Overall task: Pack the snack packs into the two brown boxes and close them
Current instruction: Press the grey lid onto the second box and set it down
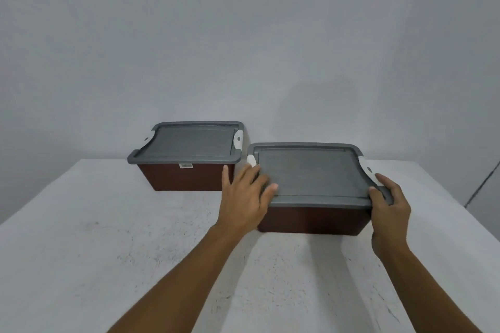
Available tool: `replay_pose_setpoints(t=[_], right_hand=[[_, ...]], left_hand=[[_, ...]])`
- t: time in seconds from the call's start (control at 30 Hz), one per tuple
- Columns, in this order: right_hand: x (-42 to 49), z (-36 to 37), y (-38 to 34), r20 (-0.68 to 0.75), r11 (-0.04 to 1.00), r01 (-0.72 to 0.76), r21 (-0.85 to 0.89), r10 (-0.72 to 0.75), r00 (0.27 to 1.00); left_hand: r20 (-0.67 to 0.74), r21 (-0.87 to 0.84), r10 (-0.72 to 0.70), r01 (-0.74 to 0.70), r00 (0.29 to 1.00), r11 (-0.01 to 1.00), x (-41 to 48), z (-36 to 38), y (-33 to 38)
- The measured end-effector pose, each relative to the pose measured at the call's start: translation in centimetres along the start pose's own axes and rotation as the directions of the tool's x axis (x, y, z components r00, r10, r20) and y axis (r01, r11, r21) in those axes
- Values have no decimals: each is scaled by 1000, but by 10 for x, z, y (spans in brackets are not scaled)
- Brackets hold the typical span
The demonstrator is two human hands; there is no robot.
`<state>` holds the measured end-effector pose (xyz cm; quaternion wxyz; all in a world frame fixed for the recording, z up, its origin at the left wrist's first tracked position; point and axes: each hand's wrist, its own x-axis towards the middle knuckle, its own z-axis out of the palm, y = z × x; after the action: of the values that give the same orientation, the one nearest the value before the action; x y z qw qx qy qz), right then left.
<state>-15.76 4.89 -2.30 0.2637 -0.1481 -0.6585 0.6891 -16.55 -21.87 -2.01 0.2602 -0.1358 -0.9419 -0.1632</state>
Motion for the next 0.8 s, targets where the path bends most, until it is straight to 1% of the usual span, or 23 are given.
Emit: replay_pose_setpoints(t=[0.07, 0.13, 0.23, 0.27, 0.33, 0.4, 0.53, 0.6, 0.8], right_hand=[[15, 11, 0, -17, 1000, -6, -24, 5, 1000], [28, 20, 0, -15, 997, -7, -71, 6, 1000], [41, 37, 4, 3, 991, 9, -130, -8, 1000], [44, 43, 5, 14, 989, 15, -146, -13, 1000], [49, 55, 8, 37, 985, 26, -170, -20, 999], [57, 60, 9, 67, 980, 37, -197, -24, 997], [81, 60, 7, 143, 949, 54, -312, -9, 990], [93, 61, 6, 182, 924, 53, -378, 18, 983], [113, 70, -4, 223, 848, 36, -528, 97, 970]], left_hand=[[115, 125, 90, -105, 989, 987, 11, -1, -8], [197, 207, 164, -205, 967, 957, 22, -3, -16], [235, 296, 210, -276, 949, 915, 43, -7, -30], [246, 329, 195, -271, 950, 904, 50, -8, -36], [265, 384, 118, -217, 957, 897, 63, -12, -46], [268, 401, 57, -166, 962, 901, 73, -10, -51], [297, 355, 47, -156, 954, 922, 80, -4, -58], [290, 355, 42, -148, 956, 923, 79, -2, -65], [289, 292, -14, -74, 957, 954, 83, 2, -86]])
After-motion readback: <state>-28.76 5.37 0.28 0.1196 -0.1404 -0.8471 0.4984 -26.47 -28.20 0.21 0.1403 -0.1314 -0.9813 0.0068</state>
